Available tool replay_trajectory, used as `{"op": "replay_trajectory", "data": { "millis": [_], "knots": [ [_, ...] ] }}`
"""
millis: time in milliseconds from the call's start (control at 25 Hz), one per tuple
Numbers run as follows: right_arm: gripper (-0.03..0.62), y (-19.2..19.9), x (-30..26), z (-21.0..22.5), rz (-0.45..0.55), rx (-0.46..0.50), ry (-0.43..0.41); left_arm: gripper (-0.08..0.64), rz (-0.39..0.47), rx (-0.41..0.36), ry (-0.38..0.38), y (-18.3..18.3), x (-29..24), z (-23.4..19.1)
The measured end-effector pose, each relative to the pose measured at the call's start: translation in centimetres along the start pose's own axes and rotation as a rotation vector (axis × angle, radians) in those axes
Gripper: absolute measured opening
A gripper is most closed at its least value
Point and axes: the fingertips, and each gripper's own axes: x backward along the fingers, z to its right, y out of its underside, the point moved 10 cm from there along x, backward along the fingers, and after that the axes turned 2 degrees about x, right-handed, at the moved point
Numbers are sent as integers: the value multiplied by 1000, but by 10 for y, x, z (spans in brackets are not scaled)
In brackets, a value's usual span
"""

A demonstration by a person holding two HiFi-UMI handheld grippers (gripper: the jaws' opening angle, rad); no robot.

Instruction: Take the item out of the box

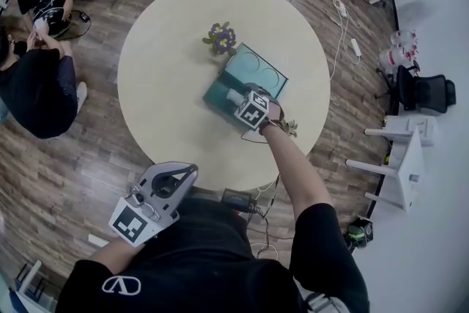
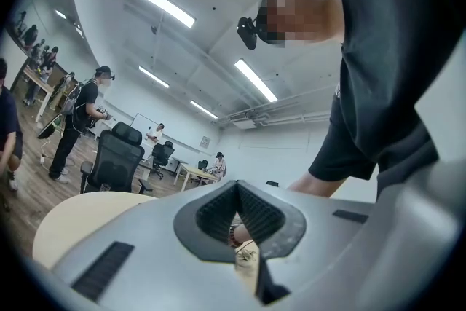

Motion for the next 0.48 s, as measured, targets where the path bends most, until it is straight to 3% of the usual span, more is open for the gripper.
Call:
{"op": "replay_trajectory", "data": {
  "millis": [480],
  "knots": [
    [301,-3,-38,-10,-168,83,-100,6,-16,24,-19,11,7,5]
  ]
}}
